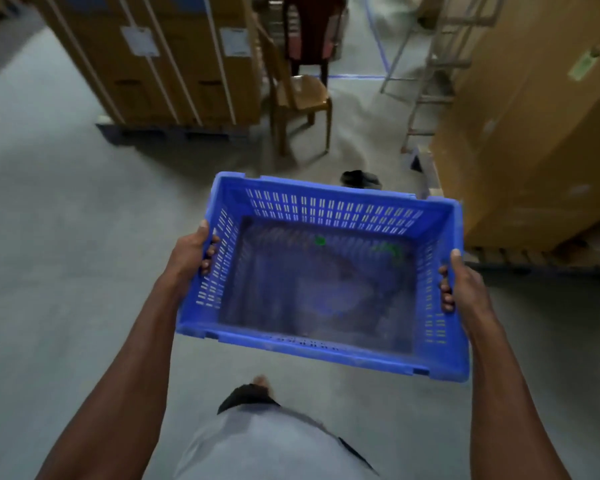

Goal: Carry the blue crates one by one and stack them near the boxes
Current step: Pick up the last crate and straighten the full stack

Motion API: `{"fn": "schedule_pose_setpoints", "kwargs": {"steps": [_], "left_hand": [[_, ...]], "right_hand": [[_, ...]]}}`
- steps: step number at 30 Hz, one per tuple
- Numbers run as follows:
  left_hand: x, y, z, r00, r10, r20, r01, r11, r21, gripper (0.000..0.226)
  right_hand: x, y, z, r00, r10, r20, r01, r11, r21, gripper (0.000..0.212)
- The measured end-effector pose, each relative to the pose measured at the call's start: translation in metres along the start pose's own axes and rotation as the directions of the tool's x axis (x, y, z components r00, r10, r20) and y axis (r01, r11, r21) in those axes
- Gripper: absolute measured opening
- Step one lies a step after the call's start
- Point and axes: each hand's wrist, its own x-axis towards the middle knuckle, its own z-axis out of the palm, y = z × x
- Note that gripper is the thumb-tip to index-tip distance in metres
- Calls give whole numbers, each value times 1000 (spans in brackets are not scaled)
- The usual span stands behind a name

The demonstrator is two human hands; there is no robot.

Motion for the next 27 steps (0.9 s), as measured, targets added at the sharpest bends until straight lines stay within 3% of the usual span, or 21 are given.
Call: {"fn": "schedule_pose_setpoints", "kwargs": {"steps": [5, 12, 19, 27], "left_hand": [[-22, -21, -130, 973, -19, -229, -1, 996, -87, 46], [-60, -62, -328, 870, -89, -486, -12, 979, -201, 46], [-128, -96, -516, 663, -171, -728, -48, 962, -270, 47], [-188, -134, -657, 370, -326, -870, -105, 916, -388, 46]], "right_hand": [[-13, -39, 131, 981, -70, 181, 99, 983, -152, 49], [-67, -68, 364, 895, -140, 423, 280, 915, -290, 53], [-173, -78, 593, 729, -112, 675, 410, 861, -300, 51], [-282, -89, 828, 442, -53, 896, 598, 762, -249, 58]]}}
